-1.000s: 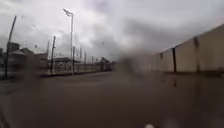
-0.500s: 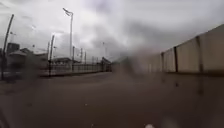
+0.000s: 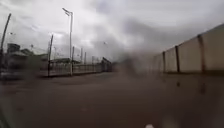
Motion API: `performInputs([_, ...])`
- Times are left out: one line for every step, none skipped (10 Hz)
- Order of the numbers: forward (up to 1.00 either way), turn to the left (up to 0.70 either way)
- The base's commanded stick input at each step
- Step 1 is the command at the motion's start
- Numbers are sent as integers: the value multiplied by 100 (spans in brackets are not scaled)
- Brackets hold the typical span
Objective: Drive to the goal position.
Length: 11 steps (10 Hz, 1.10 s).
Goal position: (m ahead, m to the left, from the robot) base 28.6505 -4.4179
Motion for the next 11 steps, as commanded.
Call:
performInputs([50,2])
performInputs([50,-8])
performInputs([50,-19])
performInputs([50,-48])
performInputs([50,-48])
performInputs([50,-31])
performInputs([50,-7])
performInputs([50,2])
performInputs([50,2])
performInputs([50,2])
performInputs([50,2])
